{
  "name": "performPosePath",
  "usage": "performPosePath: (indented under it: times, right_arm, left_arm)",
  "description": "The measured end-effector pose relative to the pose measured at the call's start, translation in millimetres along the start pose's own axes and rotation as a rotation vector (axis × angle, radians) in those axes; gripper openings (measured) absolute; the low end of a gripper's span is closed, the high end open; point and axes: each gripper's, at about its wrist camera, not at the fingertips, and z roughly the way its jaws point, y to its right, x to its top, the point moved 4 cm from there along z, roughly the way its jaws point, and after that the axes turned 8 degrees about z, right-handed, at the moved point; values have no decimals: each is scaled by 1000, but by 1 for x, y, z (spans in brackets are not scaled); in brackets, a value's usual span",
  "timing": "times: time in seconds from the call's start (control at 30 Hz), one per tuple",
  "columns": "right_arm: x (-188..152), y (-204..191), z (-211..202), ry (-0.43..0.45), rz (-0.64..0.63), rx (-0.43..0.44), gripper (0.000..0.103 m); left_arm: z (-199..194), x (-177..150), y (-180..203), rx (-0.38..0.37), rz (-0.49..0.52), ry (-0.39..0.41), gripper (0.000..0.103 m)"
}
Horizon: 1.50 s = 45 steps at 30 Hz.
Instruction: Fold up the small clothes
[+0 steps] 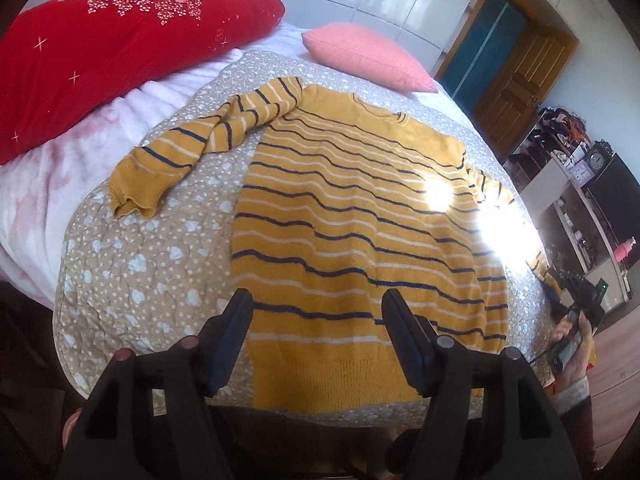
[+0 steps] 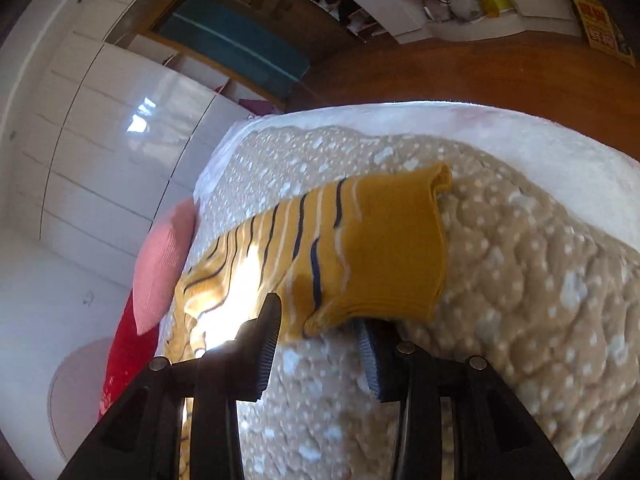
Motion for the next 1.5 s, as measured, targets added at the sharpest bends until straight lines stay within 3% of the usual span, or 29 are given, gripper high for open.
performPosePath:
  times: [0.07,0.13,0.3,0.37,0.53,0.73,0.9,1.03,1.23,1.4,1.5]
  right_arm:
    - [13,-7,7,-3,4,-21,6]
    - [32,-12,4,8,-38,-29,6]
    - [101,-31,-48,204,-138,-121,6]
    - [126,-42,-60,231,-159,-139,6]
    - [114,-116,-49,209,-374,-171,6]
    - [24,-223,19,48,-584,-65,6]
    - [-96,-304,93,-195,-695,73,6]
    - [-197,-345,157,-360,-779,107,6]
    - [-319,-357,223,-460,-952,32,6]
    - [-374,-352,263,-591,-1048,-16,9]
    - [-391,-343,273,-612,-1100,-55,17]
  left_arm:
    - [2,2,3,5,3,-5,66]
    - [4,5,5,6,10,-4,66]
    - [9,9,5,-18,4,-1,66]
    - [12,10,4,-24,-2,0,66]
    - [13,6,-5,-55,-28,3,66]
    - [-4,0,-31,-50,-59,50,66]
    - [-20,-7,-69,-21,-109,100,68]
    - [-27,-14,-107,-12,-168,131,69]
    - [-25,-30,-157,-17,-275,137,69]
    - [-25,-44,-185,4,-339,138,69]
    - [-28,-50,-200,15,-370,148,69]
